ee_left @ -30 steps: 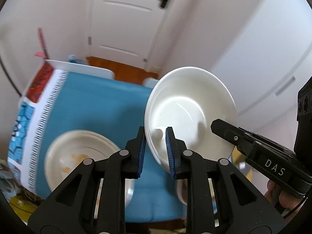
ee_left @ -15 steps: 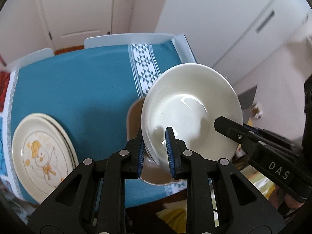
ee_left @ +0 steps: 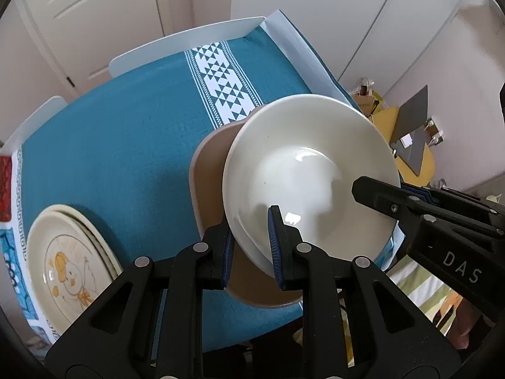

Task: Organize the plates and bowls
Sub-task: 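Carry the white bowl and lower it into the cream bowl, then open both grippers and withdraw from the nested bowls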

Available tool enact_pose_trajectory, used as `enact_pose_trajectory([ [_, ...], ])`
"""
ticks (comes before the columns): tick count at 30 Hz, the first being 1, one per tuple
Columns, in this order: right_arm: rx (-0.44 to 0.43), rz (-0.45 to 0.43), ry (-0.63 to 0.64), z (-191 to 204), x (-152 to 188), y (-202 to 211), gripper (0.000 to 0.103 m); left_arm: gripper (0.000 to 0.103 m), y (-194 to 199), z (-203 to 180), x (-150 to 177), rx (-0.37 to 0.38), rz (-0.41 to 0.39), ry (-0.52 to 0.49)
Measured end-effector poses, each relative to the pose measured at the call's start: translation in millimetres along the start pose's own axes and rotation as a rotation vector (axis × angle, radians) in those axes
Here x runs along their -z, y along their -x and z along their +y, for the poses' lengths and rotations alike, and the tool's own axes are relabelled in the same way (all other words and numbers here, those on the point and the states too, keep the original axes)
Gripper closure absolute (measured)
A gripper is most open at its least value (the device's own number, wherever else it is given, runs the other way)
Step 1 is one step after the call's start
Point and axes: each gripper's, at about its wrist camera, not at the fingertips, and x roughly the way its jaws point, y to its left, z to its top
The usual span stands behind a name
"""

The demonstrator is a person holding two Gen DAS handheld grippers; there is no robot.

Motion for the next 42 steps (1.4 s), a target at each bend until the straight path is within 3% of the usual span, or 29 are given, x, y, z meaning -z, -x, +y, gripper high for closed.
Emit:
enact_pose_trajectory([
  [14,0.023,0.008,-0.003,-6,2,1,0.089,0.085,-1,-8,-4,-0.071,0.01,-0.059],
  [31,0.01,-0.006,0.012,-9,3,8,0.089,0.085,2,-9,-5,-0.07,0.007,-0.045],
  [36,-0.01,-0.03,0.017,-9,-2,23,0.089,0.085,28,-2,-10,-0.052,-0.035,-0.033],
  [38,-0.027,-0.046,0.022,-10,-9,37,0.089,0.077,50,1,-14,-0.021,-0.081,-0.047],
  [39,-0.035,-0.055,0.029,-10,-12,44,0.089,0.062,59,2,-15,-0.023,-0.095,-0.061],
  [40,-0.042,-0.07,0.044,-9,-16,54,0.088,0.032,71,3,-16,-0.038,-0.114,-0.081],
  [41,-0.044,-0.083,0.059,-8,-18,62,0.084,0.018,78,4,-16,-0.048,-0.129,-0.091],
  [42,-0.045,-0.097,0.077,-8,-20,70,0.066,0.001,86,6,-16,-0.057,-0.152,-0.102],
])
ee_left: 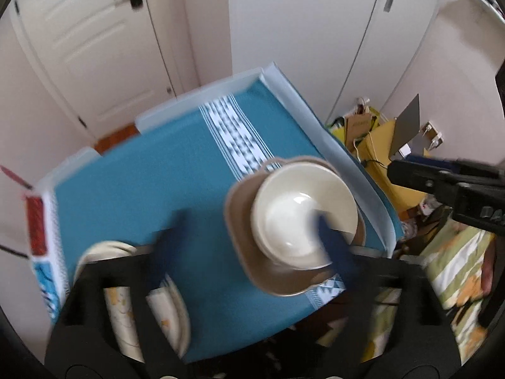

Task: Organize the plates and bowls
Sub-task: 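Open both grippers and withdraw from the nested bowls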

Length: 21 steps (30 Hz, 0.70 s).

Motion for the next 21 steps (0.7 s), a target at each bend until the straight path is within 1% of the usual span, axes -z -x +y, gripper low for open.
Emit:
enact_pose_trajectory([
  [1,-0.009,-0.01,0.011,0,-2,7,0.029,0.0,10,3,0,-0.006,-0.027,-0.013],
  [2,-0.023,-0.014,0.021,-1,-3,12,0.009,0.0,14,5,1,-0.009,-0.034,-0.023],
  [3,-0.042,-0.017,0.035,-2,-4,18,0.0,0.0,16,8,1,-0.016,-0.032,-0.033],
  [5,-0.043,0.001,0.066,-4,-4,21,0.0,0.0,15,14,6,-0.038,-0.003,-0.055],
  [6,-0.021,0.024,0.085,-4,-4,21,0.0,0.0,12,18,8,-0.033,0.015,-0.063],
  [8,0.068,0.119,0.156,-5,-1,13,0.0,0.0,4,23,17,-0.018,0.052,-0.073],
  [9,0.116,0.152,0.191,-4,2,8,0.0,0.0,-1,24,20,-0.01,0.067,-0.076],
  [11,0.191,0.191,0.243,-1,9,-4,0.0,0.0,-16,25,27,0.005,0.11,-0.079],
  [12,0.207,0.213,0.266,1,12,-11,0.0,0.0,-24,24,31,0.008,0.134,-0.079],
  [14,0.229,0.287,0.301,4,19,-33,0.0,0.001,-42,21,38,0.015,0.19,-0.084],
  [16,0.258,0.347,0.319,3,28,-54,0.0,0.001,-56,19,44,0.023,0.223,-0.082],
  [20,0.266,0.403,0.341,-3,34,-75,0.0,0.005,-79,18,48,0.039,0.276,-0.074],
  [21,0.264,0.412,0.342,-5,34,-78,0.001,0.008,-83,18,48,0.044,0.284,-0.072],
])
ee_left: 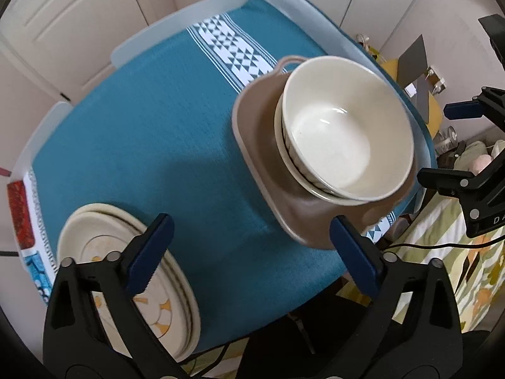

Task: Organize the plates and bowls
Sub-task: 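Open both grippers and withdraw from the nested bowls, then close both grippers on the basin rim and lift the basin with bowls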

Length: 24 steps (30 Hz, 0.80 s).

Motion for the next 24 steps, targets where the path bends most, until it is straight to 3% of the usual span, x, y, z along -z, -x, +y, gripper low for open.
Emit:
enact_pose_trajectory([
  [2,-0.012,0.017,0.007,-1,-3,-7,0.009,0.013,-8,1,-2,0.012,0.019,0.001],
  [6,-0.046,0.038,0.042,3,-12,-21,0.037,0.025,-20,2,-3,0.029,0.05,0.0],
  [11,-0.07,0.048,0.095,11,-19,-37,0.055,0.046,-33,4,-3,0.08,0.063,0.023],
  [13,-0.083,0.049,0.108,11,-20,-43,0.06,0.059,-37,3,-5,0.096,0.071,0.031],
  [19,-0.116,0.001,0.137,13,-20,-51,0.076,0.082,-52,-5,-7,0.097,0.079,0.025],
  [24,-0.138,-0.031,0.128,10,-22,-61,0.084,0.09,-54,-8,-4,0.117,0.04,0.035],
])
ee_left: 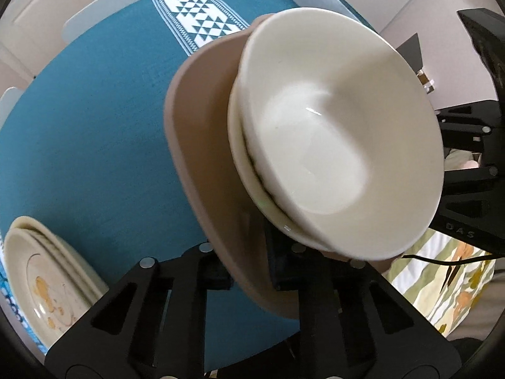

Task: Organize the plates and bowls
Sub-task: 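Close both grippers on the basin rim and lift the basin with bowls, then carry the basin and lower it onto the plate stack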

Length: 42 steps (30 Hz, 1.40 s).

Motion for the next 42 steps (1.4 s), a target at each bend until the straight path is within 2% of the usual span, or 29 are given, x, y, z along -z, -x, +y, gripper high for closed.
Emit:
enact_pose_trajectory([
  [3,-0.015,-0.025,0.009,2,0,-2,0.09,0.09,1,1,1,-0.001,-0.02,-0.005],
  [8,-0.024,-0.085,-0.003,6,0,4,0.09,0.09,8,-4,4,-0.04,-0.051,-0.028],
  [14,-0.006,-0.135,0.016,10,-7,15,0.09,0.09,24,-6,-1,-0.065,-0.102,-0.004],
  [20,0.011,-0.183,0.059,17,-20,41,0.09,0.09,61,1,-4,-0.08,-0.157,0.05],
  [24,0.011,-0.201,0.096,34,-31,65,0.09,0.09,96,14,5,-0.093,-0.194,0.106],
  [33,-0.003,-0.246,0.224,110,-58,101,0.09,0.09,157,69,52,-0.147,-0.249,0.207],
  [37,-0.021,-0.249,0.253,148,-67,99,0.09,0.09,169,98,79,-0.163,-0.242,0.229],
  [42,-0.053,-0.233,0.253,197,-73,80,0.09,0.09,174,133,130,-0.155,-0.205,0.25],
])
